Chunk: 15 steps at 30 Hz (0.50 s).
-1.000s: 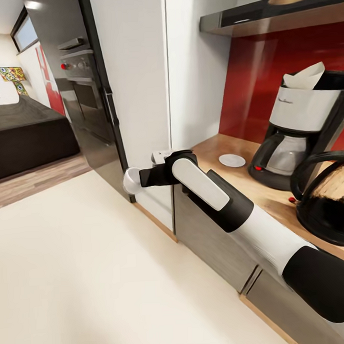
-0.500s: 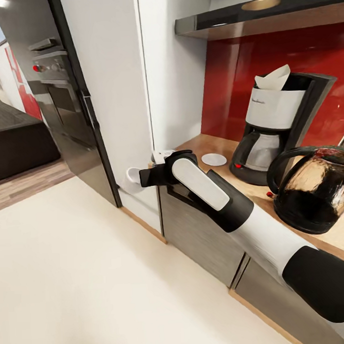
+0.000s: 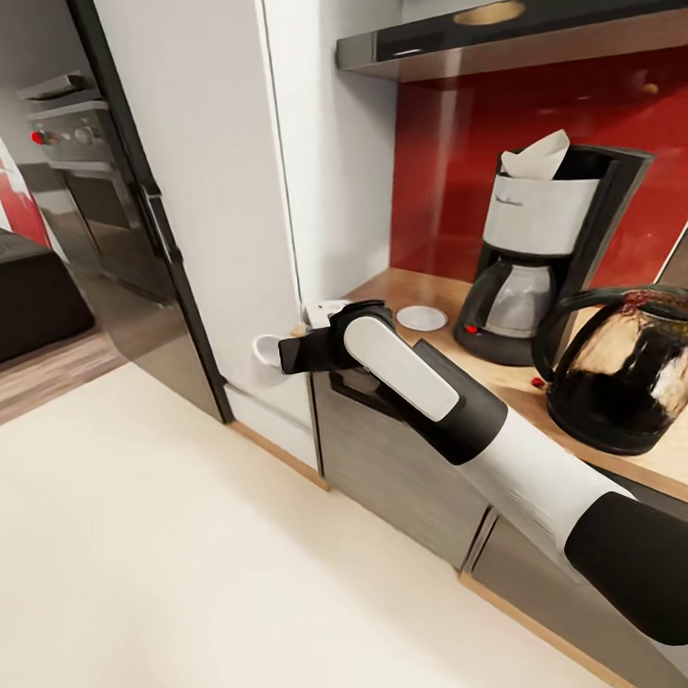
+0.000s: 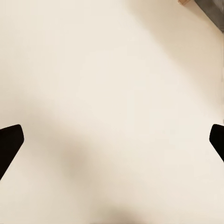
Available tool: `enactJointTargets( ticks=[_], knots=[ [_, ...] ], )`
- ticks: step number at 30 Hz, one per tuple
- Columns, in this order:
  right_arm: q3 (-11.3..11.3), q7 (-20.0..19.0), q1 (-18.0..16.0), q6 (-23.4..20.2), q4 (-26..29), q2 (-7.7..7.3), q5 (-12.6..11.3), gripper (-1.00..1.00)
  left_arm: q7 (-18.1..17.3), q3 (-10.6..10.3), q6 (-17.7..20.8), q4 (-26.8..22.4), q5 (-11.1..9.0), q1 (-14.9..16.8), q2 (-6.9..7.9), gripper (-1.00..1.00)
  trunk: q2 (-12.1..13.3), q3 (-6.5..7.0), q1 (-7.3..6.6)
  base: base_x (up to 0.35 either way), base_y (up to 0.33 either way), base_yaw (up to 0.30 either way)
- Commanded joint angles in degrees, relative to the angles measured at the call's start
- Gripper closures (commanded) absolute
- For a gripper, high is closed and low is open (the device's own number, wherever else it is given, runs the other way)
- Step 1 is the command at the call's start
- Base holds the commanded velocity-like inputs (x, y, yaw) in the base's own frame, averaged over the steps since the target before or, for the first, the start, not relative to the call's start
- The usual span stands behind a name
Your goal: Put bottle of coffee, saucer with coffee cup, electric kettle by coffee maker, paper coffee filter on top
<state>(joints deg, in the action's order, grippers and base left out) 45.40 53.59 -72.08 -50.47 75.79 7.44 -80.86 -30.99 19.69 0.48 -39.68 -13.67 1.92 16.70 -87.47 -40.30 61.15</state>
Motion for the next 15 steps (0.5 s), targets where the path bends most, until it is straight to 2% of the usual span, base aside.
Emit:
enactJointTargets(
  ticks=[1, 7, 15],
  knots=[
    [0.0, 0.6, -0.1, -0.1, 0.0, 0.03, -0.5, 1.00, -0.3, 0.1, 0.1, 0.0, -0.3, 0.0, 0.00, -1.00, 0.0, -0.05, 0.00, 0.005, 0.012, -0.249],
    [0.0, 0.5, -0.1, -0.1, -0.6, 0.03, -0.4, 1.00, -0.3, 0.1, 0.0, 0.0, -0.3, 0.0, 0.00, -1.00, 0.0, -0.05, 0.00, 0.060, 0.052, -0.099],
    [0.0, 0.5, -0.1, -0.1, -2.8, 0.03, -0.5, 1.00, -0.3, 0.1, 0.1, 0.0, -0.3, 0.0, 0.00, -1.00, 0.0, -0.05, 0.00, 0.244, 0.190, -0.011]
  ],
)
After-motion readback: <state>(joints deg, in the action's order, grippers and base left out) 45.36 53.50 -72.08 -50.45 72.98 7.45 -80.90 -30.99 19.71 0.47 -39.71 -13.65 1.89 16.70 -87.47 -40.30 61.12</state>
